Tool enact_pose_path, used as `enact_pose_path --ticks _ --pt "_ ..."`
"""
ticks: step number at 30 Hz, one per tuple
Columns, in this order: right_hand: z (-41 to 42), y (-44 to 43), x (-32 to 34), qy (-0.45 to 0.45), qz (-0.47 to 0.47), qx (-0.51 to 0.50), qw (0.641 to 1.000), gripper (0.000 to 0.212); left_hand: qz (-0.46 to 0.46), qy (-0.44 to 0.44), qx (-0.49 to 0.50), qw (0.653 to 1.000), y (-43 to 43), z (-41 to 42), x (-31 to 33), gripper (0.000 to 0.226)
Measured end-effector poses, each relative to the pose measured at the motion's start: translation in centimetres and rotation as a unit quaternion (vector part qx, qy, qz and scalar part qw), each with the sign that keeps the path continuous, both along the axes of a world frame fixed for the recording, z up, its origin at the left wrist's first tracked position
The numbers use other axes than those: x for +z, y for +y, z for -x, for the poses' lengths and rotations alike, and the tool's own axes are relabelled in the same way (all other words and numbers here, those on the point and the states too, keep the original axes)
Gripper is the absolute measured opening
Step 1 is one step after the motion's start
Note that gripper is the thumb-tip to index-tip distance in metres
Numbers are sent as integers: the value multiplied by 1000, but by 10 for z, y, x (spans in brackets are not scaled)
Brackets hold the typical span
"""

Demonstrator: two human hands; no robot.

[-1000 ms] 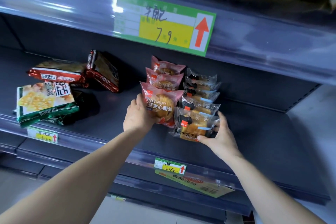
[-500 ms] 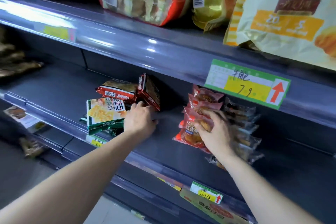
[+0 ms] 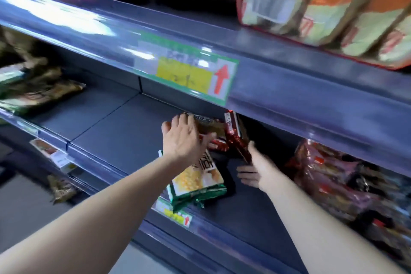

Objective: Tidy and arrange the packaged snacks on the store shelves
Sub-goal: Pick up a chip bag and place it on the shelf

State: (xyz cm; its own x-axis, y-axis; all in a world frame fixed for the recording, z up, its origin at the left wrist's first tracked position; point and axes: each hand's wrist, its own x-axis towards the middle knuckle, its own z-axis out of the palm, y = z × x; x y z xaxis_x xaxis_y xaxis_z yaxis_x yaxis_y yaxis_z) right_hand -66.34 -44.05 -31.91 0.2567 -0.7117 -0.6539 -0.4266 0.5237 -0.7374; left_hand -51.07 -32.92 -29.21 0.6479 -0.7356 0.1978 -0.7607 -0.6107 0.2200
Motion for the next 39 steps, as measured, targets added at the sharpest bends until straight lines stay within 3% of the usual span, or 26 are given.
enact_pose_path --ticks 2,3,5,7,12,16,19,23,27,31,35,37,39 --pt "-11 -1 -4 -45 -82 -46 995 65 -14 107 53 993 -10 -24 -2 77" --pt "-15 -2 -6 -64 -106 -65 990 63 -4 217 78 973 -14 -35 -2 82" --pt "-23 -4 -9 -117 -124 -120 978 56 62 446 105 886 -19 -49 -2 78" --pt "-28 -8 -9 -180 -117 -195 957 46 119 542 114 824 -21 -54 -3 48" --pt "-24 -10 -3 -191 -105 -246 945 24 212 597 139 761 -22 -60 -3 43" --pt "-12 -5 -13 -162 -34 -237 957 38 249 598 170 743 -11 -64 -1 33" --pt "0 -4 -15 -150 63 -236 958 53 309 607 186 708 -3 -64 -1 37" --pt "10 -6 -13 -131 137 -200 961 45 367 621 141 678 3 -56 2 40" --pt "11 -15 -10 -69 208 -162 962 35 362 635 61 680 0 -44 6 49" --pt "8 -27 -6 -36 241 -148 958 32 304 609 -3 733 -12 -32 8 54" --pt "9 -42 -2 -11 257 -161 953 37 258 608 -53 748 -31 -25 2 57" --pt "10 -46 -1 -13 261 -159 952 36 224 538 -71 810 -43 -24 -4 57" --pt "11 -48 -5 -11 252 -162 954 42 99 392 -103 909 -54 -21 -6 59"
